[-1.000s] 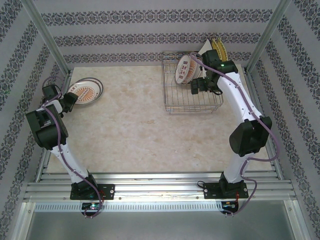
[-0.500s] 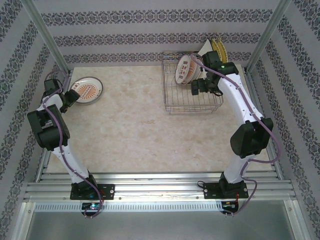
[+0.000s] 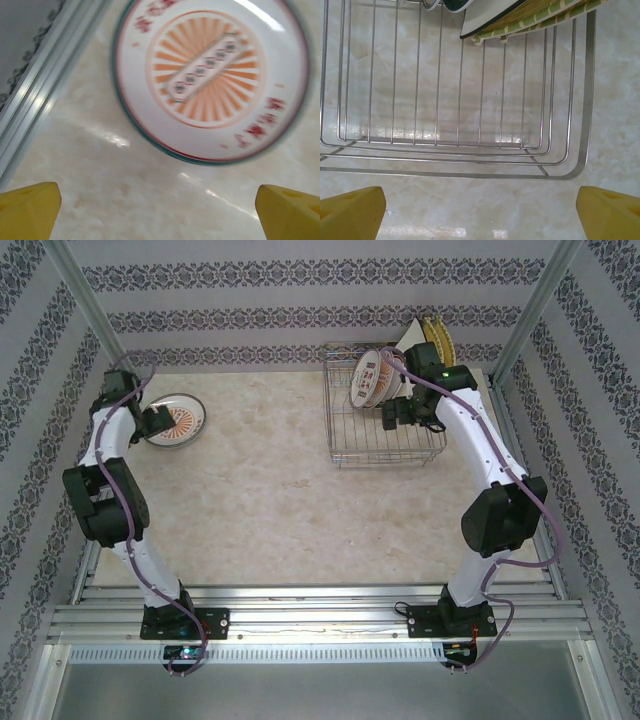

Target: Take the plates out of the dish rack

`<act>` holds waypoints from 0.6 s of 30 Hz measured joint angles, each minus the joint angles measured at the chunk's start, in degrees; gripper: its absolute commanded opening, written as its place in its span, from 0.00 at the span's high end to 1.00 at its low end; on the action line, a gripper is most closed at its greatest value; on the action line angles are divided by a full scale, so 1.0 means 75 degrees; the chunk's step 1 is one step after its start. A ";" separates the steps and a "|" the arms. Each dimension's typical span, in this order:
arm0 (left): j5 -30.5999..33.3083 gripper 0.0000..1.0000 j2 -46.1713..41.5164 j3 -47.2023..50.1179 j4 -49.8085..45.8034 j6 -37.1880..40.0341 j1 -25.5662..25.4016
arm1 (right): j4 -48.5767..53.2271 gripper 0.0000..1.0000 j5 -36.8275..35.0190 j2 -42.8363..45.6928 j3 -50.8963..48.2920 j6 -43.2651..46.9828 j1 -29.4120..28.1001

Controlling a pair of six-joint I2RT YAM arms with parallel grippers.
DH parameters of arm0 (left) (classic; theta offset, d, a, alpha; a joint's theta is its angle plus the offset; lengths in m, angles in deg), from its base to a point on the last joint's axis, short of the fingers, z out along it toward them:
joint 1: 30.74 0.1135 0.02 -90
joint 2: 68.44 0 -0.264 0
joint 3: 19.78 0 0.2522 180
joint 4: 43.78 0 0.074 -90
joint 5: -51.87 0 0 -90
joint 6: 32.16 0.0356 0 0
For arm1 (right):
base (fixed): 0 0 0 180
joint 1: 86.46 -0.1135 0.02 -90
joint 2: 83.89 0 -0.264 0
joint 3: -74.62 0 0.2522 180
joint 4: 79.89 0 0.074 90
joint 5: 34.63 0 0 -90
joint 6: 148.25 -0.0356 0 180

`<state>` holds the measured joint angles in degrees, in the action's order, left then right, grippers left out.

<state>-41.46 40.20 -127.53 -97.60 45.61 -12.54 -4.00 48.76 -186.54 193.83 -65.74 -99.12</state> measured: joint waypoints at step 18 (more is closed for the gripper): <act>0.0166 0.00 0.1075 -0.2955 -0.2824 -0.0038 -0.2795 | -0.0358 0.02 0.0003 -0.0898 0.0784 -0.0265 -0.0350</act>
<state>-40.21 48.27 -149.70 -118.78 45.33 -33.50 -6.69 48.78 -193.27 199.71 -67.72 -101.74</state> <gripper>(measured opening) 0.998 0.977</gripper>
